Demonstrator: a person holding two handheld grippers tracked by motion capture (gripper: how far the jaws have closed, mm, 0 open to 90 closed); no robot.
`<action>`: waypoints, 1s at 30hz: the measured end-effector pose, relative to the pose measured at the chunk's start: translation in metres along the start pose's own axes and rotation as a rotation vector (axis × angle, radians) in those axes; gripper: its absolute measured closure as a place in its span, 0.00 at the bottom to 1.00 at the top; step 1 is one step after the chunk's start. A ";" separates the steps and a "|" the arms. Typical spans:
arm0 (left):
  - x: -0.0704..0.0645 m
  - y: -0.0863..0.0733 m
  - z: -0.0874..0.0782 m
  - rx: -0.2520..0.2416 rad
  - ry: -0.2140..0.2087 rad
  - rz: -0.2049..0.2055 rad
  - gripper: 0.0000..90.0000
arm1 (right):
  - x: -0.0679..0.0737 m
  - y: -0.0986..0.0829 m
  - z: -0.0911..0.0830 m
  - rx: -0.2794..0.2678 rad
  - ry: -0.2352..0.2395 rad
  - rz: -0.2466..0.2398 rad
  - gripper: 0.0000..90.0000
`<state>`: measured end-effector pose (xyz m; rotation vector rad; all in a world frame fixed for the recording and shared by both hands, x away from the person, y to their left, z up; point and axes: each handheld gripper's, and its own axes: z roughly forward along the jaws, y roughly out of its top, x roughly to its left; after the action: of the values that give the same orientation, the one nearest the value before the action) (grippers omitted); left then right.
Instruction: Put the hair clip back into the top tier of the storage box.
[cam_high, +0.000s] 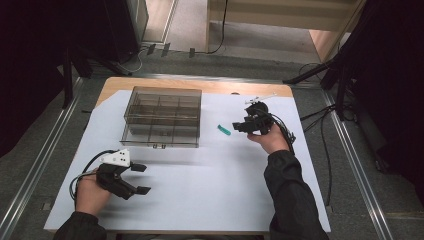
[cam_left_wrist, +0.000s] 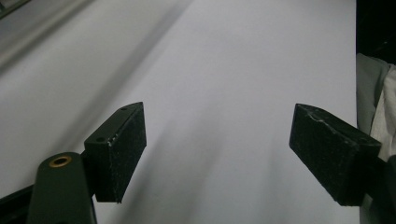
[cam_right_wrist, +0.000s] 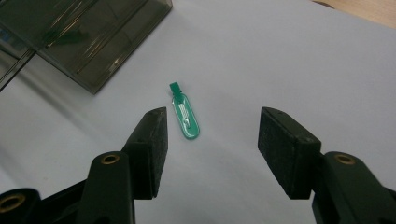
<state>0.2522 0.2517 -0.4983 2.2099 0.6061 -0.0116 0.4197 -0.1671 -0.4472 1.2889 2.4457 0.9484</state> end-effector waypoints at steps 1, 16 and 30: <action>0.000 0.000 -0.001 -0.004 0.003 0.006 0.23 | 0.000 0.000 0.000 0.002 -0.002 0.003 0.49; -0.003 -0.001 -0.003 -0.015 -0.026 0.027 0.27 | 0.001 0.003 0.013 0.113 0.056 -0.016 0.51; -0.004 -0.005 -0.002 0.004 -0.026 0.010 0.27 | 0.003 0.012 0.018 0.162 0.094 -0.025 0.52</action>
<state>0.2461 0.2542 -0.4996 2.2135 0.5815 -0.0360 0.4346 -0.1518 -0.4528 1.2871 2.6523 0.8371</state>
